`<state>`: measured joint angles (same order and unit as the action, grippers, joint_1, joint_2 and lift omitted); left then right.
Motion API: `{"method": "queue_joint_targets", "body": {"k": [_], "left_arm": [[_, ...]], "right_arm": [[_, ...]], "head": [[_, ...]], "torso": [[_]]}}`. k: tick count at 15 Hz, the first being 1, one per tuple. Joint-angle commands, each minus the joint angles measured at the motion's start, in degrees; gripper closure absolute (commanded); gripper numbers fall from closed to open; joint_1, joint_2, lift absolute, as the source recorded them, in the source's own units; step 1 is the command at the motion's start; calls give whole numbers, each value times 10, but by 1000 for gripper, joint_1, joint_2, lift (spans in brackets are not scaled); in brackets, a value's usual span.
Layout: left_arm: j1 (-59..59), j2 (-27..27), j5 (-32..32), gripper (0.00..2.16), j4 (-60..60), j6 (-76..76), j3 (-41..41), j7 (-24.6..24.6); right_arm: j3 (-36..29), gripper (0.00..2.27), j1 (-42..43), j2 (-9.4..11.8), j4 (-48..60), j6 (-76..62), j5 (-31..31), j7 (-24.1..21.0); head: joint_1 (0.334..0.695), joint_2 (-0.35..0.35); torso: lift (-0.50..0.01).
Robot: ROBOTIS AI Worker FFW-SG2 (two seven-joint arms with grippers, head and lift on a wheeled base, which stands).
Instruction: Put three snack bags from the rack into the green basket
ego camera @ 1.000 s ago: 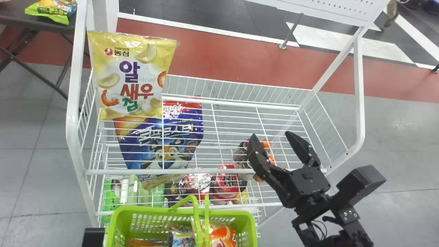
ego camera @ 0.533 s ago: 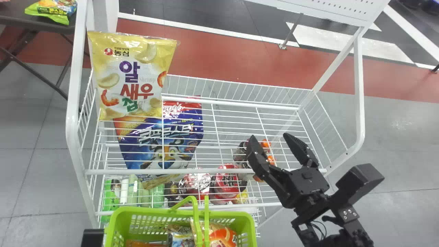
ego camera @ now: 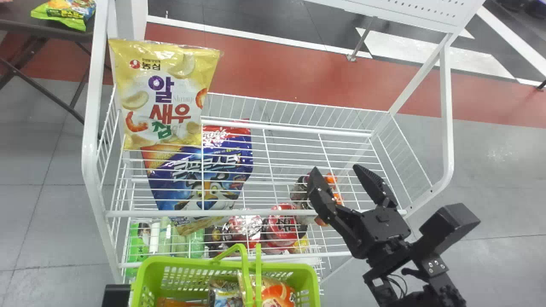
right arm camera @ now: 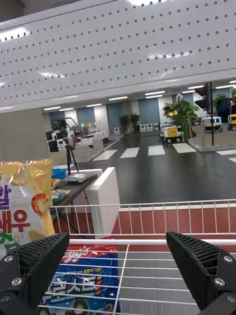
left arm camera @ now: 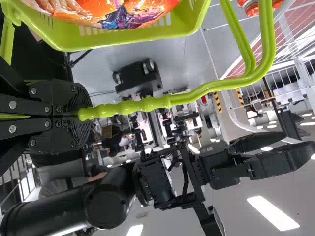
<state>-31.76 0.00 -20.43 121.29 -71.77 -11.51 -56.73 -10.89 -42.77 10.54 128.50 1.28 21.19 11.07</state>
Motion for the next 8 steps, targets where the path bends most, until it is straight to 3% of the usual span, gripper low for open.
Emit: {"method": "queue_joint_targets", "body": {"k": [1,8], "left_arm": [[-1,-1,0,1386,0,1,0,0],[-1,-1,0,1386,0,1,2,0]], "right_arm": [[1,80,-1,1,0,-1,0,0],[-1,80,1,1,0,-1,2,0]], "head": [[695,-350],[695,-350]], "torso": [[0],[0]]}}
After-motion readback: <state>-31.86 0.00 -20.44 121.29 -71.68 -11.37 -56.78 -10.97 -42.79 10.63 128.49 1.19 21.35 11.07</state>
